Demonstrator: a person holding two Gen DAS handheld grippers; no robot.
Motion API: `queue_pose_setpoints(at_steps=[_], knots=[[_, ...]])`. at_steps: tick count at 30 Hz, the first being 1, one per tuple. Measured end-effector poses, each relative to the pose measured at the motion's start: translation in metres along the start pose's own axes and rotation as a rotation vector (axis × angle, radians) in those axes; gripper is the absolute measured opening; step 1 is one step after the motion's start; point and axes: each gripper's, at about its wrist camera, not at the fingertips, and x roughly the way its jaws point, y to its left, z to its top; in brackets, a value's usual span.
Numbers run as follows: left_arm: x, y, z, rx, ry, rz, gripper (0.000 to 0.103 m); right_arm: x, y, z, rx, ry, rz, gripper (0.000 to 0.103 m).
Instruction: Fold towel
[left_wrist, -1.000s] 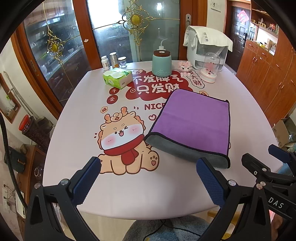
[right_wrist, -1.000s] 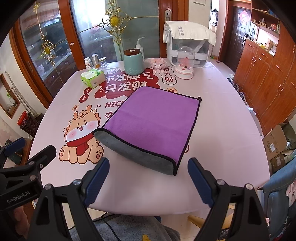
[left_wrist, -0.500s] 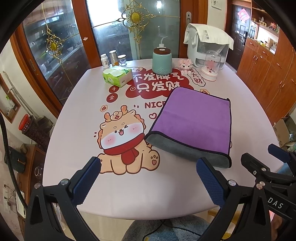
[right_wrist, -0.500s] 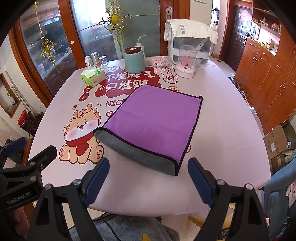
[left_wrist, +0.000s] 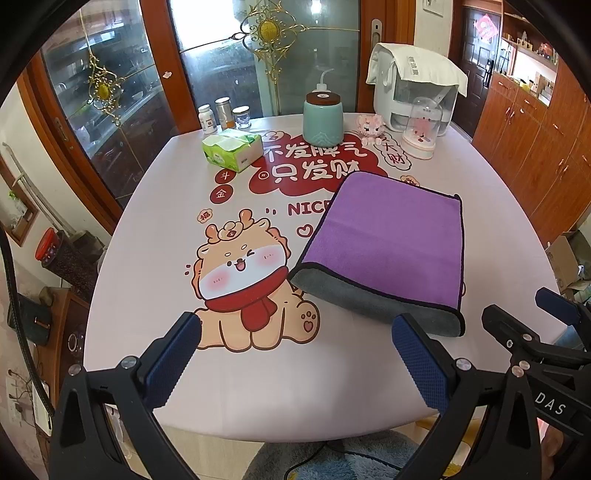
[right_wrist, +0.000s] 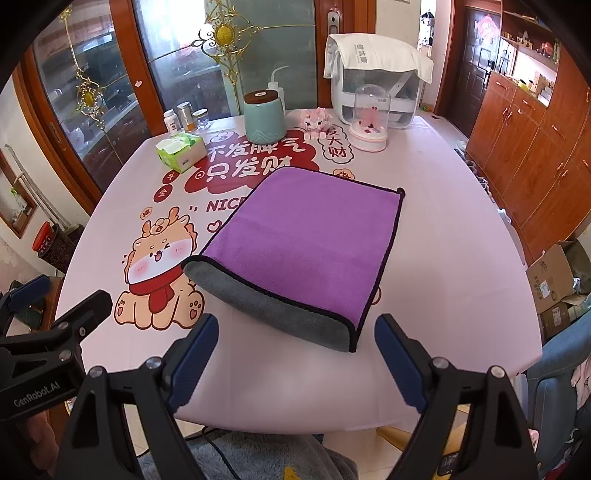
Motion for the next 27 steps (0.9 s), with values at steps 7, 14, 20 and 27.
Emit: queue_pose_setpoints(at_steps=[7,14,20,27], knots=[[0.002,0.002,0.002,0.003,0.004,-0.001,0.103,0.003,0.001,0.002,0.002,0.006,0.001,0.087],[0.005,0.003,0.004,0.004,0.007,-0.003,0.103,0.007,0.005,0.004,0.006,0.013,0.000,0.087],[0.009,0.006,0.007,0.011,0.012,-0.007,0.103,0.010,0.007,0.006,0.009,0.017,0.000,0.087],[0.010,0.008,0.008,0.014,0.017,-0.010,0.103,0.010,0.007,0.006,0.009,0.018,-0.001,0.087]])
